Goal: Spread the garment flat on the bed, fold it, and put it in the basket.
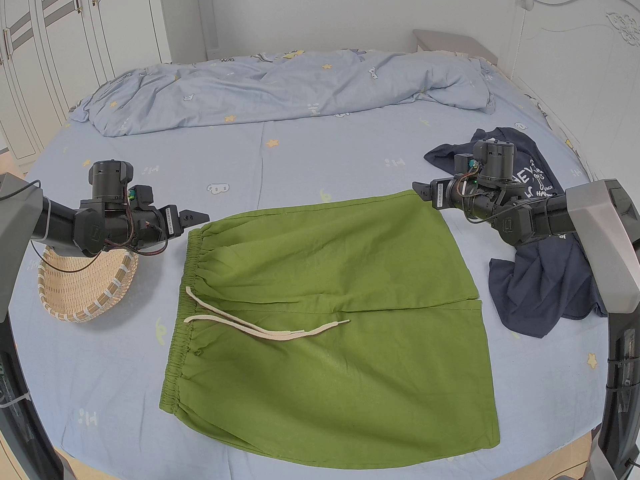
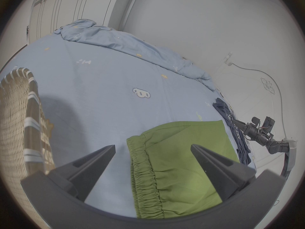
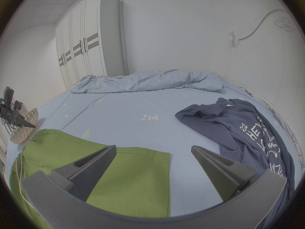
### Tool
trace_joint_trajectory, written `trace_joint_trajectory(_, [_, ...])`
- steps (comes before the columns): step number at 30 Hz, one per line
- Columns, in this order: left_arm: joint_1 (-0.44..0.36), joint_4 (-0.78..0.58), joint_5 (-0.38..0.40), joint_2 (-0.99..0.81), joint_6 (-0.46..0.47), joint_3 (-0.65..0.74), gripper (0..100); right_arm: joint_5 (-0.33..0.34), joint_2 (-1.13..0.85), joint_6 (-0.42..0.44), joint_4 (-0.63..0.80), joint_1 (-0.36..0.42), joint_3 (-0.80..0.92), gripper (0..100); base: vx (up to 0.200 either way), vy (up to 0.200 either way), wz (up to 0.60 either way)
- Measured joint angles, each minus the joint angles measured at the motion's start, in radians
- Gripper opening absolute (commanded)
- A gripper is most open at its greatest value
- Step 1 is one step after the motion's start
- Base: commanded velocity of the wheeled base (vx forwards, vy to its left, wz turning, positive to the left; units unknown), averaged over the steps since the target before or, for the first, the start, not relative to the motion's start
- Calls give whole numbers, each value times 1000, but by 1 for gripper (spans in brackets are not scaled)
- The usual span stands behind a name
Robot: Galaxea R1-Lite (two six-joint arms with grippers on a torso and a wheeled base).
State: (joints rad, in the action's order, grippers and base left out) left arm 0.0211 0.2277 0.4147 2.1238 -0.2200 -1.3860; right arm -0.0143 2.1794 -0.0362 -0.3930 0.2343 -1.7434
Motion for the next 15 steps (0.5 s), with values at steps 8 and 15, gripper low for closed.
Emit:
trace_joint_trajectory(8, [-8, 0, 3, -44, -19, 32, 100, -36, -13, 23, 2, 2, 18, 100, 0, 0, 0])
trace_joint_trajectory(15, [-8, -2, 27, -132, -76, 145, 100, -29, -107, 90, 3, -4, 164, 100, 0, 0, 0])
